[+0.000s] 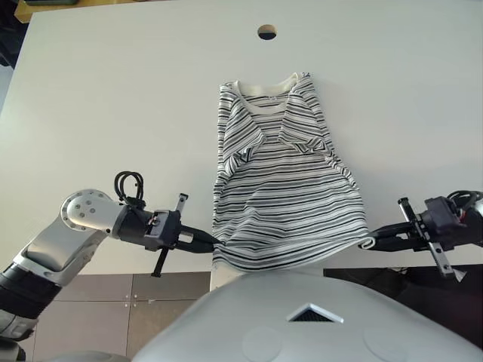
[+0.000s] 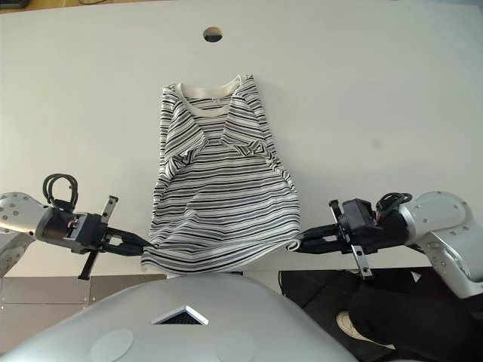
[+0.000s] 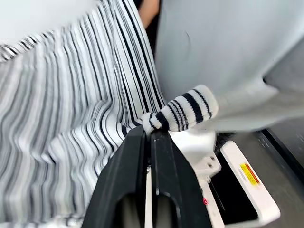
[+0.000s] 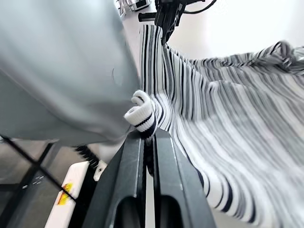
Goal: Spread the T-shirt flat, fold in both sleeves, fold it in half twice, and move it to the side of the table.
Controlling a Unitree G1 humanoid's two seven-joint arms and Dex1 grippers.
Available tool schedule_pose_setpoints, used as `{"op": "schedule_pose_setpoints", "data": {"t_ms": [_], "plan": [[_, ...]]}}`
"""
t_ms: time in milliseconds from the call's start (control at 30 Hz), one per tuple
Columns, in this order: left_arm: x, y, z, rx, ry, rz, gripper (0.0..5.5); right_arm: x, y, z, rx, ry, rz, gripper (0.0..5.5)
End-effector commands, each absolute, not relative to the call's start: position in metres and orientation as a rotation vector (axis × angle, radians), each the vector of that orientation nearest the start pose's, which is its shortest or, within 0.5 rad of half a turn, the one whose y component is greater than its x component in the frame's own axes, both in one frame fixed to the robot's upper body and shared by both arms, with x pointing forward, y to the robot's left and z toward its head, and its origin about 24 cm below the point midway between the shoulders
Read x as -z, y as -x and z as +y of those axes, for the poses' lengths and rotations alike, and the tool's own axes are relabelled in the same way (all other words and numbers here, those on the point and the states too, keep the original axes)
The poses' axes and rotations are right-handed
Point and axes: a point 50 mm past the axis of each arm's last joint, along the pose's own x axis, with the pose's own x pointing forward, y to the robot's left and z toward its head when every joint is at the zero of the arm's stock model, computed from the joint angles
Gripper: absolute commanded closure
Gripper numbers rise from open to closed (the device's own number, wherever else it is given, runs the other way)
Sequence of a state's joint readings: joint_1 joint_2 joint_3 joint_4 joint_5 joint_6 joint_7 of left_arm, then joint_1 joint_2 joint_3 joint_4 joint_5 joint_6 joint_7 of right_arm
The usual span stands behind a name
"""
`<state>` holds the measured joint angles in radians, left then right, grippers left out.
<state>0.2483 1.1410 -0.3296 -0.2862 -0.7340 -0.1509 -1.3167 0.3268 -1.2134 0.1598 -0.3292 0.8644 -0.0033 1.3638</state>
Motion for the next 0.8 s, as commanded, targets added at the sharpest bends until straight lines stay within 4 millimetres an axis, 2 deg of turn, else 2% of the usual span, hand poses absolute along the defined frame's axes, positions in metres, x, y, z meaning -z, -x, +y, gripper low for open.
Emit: {"op": "schedule_pose_setpoints", "data": {"t_ms": [33,233,300,400,533,700,800], "plan": [[-0.086,-0.172,0.212,1.516,-0.144,0.199,5.40,-0.106,-0.175,-0.223,-1.478,0.148,0.259,5.38],[-0.084,-0.223,0.234,1.127,-0.210,0.066,5.40,-0.103,-0.227,-0.218,-1.198,0.310,0.047,5.38],[-0.081,-0.229,0.238,1.087,-0.207,0.070,5.40,-0.097,-0.237,-0.217,-1.158,0.357,0.038,5.38],[-0.062,-0.241,0.240,1.002,-0.267,0.113,5.40,-0.082,-0.259,-0.213,-1.093,0.400,0.030,5.38],[-0.042,-0.268,0.243,0.847,-0.294,0.180,5.40,-0.067,-0.292,-0.209,-0.985,0.525,0.039,5.38],[-0.038,-0.296,0.245,0.754,-0.336,0.206,5.40,-0.059,-0.321,-0.204,-0.878,0.603,0.056,5.38],[-0.035,-0.304,0.246,0.728,-0.343,0.231,5.40,-0.053,-0.331,-0.201,-0.855,0.629,0.083,5.38]]}}
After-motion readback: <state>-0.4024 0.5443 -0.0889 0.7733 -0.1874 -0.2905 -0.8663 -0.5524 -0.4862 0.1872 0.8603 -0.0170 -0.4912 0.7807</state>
